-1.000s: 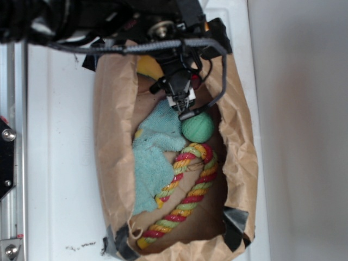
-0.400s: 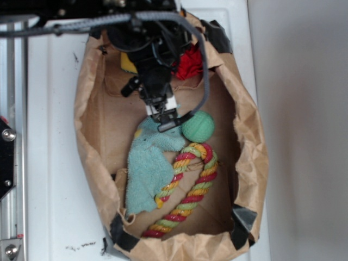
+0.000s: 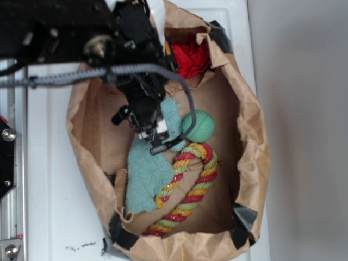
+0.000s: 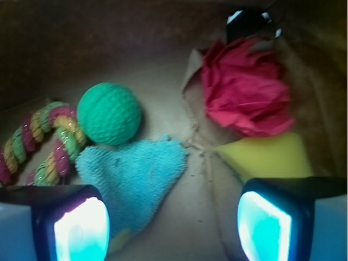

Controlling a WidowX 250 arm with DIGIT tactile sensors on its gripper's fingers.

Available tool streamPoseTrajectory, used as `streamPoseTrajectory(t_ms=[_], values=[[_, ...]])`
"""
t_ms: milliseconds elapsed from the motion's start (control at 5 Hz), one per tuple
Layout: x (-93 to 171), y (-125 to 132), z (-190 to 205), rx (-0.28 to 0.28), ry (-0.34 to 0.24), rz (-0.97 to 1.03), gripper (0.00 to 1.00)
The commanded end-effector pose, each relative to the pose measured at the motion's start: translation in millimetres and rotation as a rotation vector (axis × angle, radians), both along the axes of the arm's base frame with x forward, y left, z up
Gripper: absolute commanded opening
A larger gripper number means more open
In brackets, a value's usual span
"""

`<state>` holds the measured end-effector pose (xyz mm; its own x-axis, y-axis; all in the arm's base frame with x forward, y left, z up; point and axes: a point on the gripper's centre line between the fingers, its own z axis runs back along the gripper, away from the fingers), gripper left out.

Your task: Grab the red paper.

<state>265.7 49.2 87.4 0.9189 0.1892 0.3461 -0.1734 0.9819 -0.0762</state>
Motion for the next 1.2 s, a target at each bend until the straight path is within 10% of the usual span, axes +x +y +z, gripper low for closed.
streamPoseTrajectory(t_ms=[0, 1000], values=[[36, 7, 0, 0.06, -0.072, 0.059, 1.0], [68, 55, -6, 0.168, -0.119, 0.177, 1.0]])
